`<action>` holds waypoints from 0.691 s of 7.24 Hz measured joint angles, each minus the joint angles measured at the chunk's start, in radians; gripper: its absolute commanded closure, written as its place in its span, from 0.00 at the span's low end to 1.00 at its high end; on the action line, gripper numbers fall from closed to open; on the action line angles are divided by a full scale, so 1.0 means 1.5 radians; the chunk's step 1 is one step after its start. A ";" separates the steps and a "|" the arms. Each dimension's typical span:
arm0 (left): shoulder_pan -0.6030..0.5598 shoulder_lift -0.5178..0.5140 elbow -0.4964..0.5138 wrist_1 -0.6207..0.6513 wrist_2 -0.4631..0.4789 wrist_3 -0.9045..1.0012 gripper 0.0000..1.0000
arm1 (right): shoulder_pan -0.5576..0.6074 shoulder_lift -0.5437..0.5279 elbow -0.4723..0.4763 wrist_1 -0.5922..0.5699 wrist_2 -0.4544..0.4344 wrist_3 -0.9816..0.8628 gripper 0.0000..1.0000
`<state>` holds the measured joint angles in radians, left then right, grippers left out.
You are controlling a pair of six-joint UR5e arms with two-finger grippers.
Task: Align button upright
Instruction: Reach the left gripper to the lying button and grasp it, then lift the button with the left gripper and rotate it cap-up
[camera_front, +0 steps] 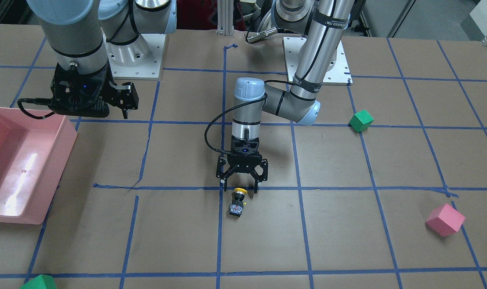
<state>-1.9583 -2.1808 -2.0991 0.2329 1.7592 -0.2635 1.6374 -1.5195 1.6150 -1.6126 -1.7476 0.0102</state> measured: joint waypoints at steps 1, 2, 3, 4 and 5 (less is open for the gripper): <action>0.000 -0.002 0.000 0.004 -0.001 0.002 0.50 | 0.003 -0.004 0.003 -0.001 0.001 0.001 0.00; 0.000 -0.002 0.000 0.006 -0.002 0.003 0.53 | 0.006 -0.006 0.006 -0.010 0.002 0.002 0.00; 0.000 -0.002 0.000 0.006 -0.001 0.003 0.60 | 0.010 -0.003 0.008 -0.033 0.003 0.003 0.00; 0.000 -0.002 0.000 0.006 0.000 0.003 0.76 | 0.017 0.004 0.009 -0.055 0.003 0.004 0.00; 0.000 -0.002 0.000 0.007 0.002 0.003 0.94 | 0.024 0.011 0.009 -0.065 0.003 0.004 0.00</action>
<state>-1.9589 -2.1842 -2.0985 0.2427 1.7620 -0.2589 1.6734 -1.5026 1.6292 -1.7099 -1.7427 0.0163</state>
